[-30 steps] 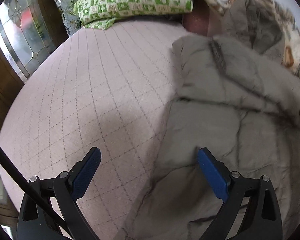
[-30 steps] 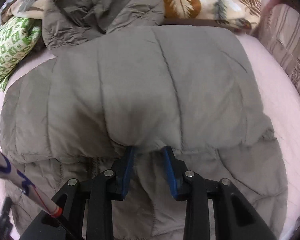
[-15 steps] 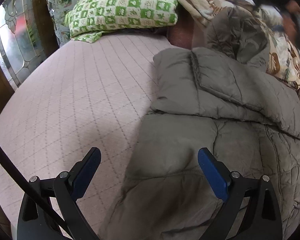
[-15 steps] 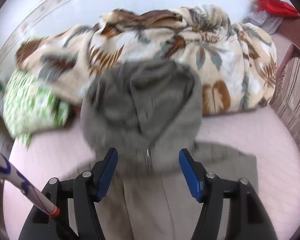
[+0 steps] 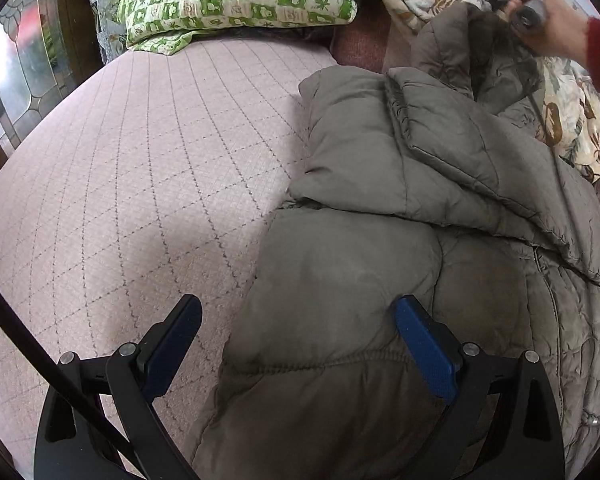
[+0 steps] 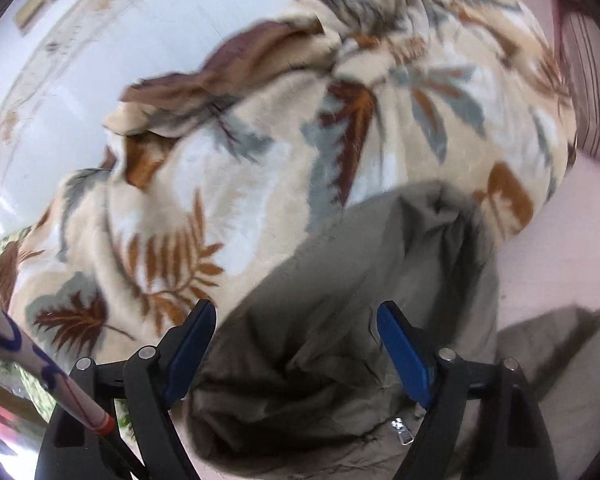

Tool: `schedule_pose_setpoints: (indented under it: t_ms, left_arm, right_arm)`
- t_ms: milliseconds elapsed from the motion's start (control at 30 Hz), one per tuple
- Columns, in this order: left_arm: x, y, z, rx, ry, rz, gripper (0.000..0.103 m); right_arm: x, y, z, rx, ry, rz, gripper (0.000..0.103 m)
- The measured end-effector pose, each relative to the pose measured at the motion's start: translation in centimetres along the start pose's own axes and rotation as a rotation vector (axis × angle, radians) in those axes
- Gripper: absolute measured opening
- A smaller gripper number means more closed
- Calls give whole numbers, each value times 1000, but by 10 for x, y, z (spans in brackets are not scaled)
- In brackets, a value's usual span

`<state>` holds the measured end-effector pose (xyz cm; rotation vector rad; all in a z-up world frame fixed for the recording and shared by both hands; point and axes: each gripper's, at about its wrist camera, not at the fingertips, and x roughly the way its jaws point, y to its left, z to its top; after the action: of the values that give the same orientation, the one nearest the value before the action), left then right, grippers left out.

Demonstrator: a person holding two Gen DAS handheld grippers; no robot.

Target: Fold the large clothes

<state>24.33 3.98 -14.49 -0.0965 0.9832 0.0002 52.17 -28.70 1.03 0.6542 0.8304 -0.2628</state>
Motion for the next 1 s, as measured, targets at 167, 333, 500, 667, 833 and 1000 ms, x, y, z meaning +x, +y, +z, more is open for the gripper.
schedule_pose_setpoints:
  t_ms: [167, 333, 500, 667, 833, 1000]
  left_arm:
    - [-8, 7, 3, -31, -1, -5, 98]
    - [-29, 24, 7, -95, -45, -21, 98]
    - [-46, 40, 8, -129, -77, -26, 98]
    - [-63, 48, 6, -138, -117, -30, 98]
    - [-71, 46, 2, -106, -143, 3, 98]
    - [-75, 49, 4, -85, -163, 32, 98]
  right_arm:
    - [-19, -7, -17, -85, 45, 36, 12]
    - [-101, -21, -41, -242, 27, 51, 9]
    - [-192, -69, -97, -322, 84, 87, 8]
    - [-220, -139, -182, -330, 210, 59, 6]
    - [-154, -184, -228, -277, 313, -84, 2]
    - [-127, -210, -241, -200, 343, -135, 3]
